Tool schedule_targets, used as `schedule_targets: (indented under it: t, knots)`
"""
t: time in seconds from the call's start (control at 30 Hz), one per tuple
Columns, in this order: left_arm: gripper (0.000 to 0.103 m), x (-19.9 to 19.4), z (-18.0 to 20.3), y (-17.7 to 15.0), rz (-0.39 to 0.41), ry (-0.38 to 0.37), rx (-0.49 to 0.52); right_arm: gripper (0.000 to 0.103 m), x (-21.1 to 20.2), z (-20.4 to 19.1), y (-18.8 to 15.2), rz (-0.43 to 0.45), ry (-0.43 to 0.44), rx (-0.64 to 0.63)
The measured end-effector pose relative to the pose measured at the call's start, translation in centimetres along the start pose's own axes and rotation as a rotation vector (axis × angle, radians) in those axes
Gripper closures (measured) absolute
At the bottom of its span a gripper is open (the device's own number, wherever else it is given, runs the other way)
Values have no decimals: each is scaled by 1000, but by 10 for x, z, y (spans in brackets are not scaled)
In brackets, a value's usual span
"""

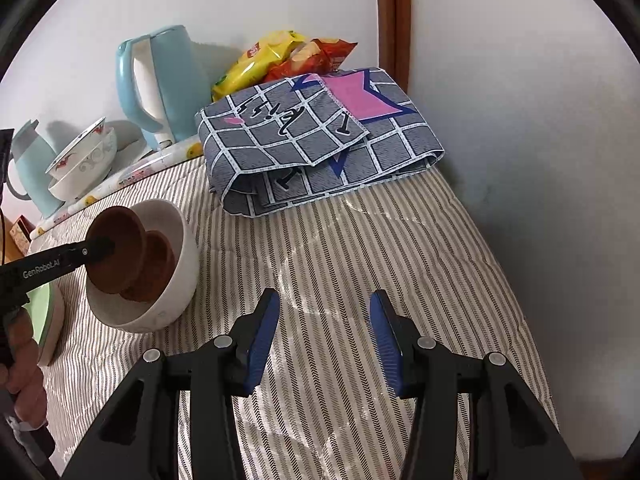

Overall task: Organize plates and bowls
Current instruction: 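Lower the brown clay dish into the white bowl and open the left gripper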

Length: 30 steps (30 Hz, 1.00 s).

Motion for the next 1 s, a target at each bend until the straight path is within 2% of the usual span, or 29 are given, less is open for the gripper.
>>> schedule_targets:
  t: [0.73,0.87,1.0]
  knots:
    - [92,15,-3,2,-57,-36,4,56,6,-13,-2,-28,15,-17]
    - [84,11,4,1,-69,-35,46,56,5,-19,-1,-28,22,-26]
    - [74,-2,7,0,-32,-10,63,56,2,-28,3,-25,33,-36]
Point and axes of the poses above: each gripper's, at about its wrist camera, not at the fingertips, and x roughly the way its jaws point, z to its right, y to its top, the point moved 1 cm from there along x, roughly the way its jaws point, and after that the axes turned 9 degrees about -z, right-handed, at the moved point
